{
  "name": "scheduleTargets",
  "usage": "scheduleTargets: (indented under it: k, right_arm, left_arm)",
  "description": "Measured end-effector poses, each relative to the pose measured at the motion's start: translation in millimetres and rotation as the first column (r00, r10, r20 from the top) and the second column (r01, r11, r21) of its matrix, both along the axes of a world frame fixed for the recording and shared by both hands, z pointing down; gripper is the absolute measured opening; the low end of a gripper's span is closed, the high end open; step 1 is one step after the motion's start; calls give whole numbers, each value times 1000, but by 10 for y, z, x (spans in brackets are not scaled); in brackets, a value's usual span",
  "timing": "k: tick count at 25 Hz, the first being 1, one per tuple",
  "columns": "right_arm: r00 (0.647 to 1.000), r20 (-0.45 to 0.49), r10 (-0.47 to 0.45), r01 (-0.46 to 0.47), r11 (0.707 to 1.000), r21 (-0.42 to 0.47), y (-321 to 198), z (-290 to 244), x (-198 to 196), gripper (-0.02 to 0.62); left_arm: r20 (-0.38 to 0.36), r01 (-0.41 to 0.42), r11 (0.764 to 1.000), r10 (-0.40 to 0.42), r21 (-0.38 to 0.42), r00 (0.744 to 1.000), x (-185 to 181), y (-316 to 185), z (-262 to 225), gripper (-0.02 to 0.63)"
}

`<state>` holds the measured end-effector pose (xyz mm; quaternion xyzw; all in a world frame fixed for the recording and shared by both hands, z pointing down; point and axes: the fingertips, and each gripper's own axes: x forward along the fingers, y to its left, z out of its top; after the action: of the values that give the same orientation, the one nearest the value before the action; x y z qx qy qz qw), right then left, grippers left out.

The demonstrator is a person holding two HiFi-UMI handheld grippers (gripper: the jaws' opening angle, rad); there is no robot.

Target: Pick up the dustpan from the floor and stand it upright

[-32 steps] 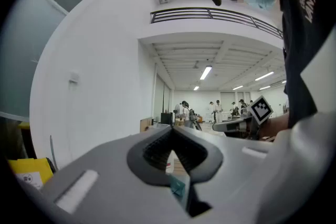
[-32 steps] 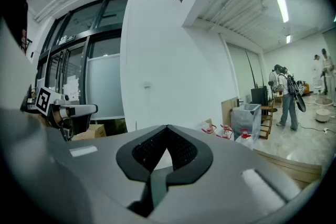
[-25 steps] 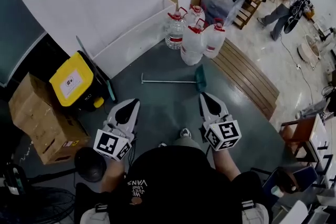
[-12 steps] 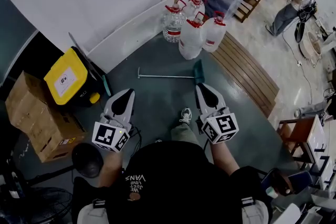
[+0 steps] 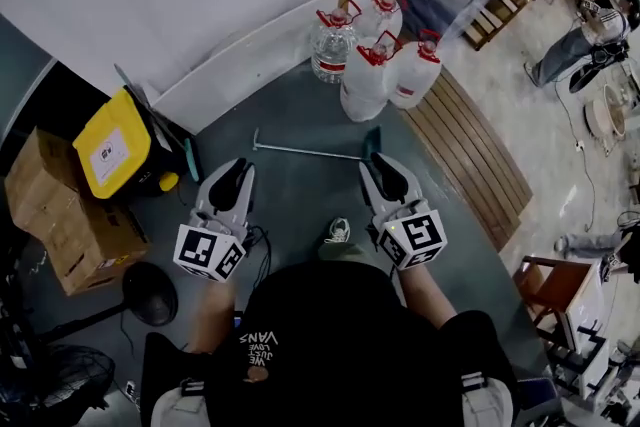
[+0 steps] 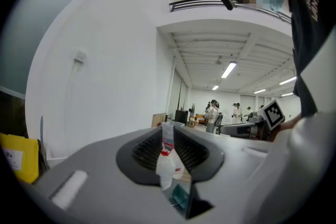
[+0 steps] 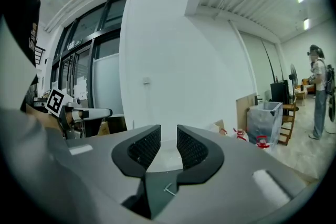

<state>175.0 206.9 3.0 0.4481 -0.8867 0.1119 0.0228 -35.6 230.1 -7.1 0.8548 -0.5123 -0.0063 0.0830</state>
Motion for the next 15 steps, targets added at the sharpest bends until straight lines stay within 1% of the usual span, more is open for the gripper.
scheduleTargets:
  k: [2, 5, 6, 11, 14, 15]
  right_arm:
    - [999, -5, -32, 32, 999, -8, -200, 68, 64, 76]
    - [997, -16, -80, 80, 997, -16, -468, 169, 168, 84]
    - [996, -26, -91, 90, 996, -19, -553, 203, 197, 84]
    - [991, -63, -115, 112, 993, -48, -847, 469, 245, 98]
    - [992, -69, -101, 96, 993, -73, -966, 648, 167, 102]
    - [993, -75, -96, 90, 993, -79, -995, 707, 132, 115]
  left_arm:
    - [-16, 23, 999, -24, -25, 1000, 92, -180, 96, 98]
    - [-20, 51, 997, -52, -65, 998, 243, -435, 229, 149]
    - [-20, 56, 995, -58, -79, 998, 285, -513, 277, 157]
    - [-24, 52, 988, -56, -148, 998, 349, -806, 585, 171]
    - [-38, 24, 981, -31, -190, 999, 269, -977, 786, 172]
    - [-44, 8, 979, -17, -205, 999, 232, -1036, 861, 173]
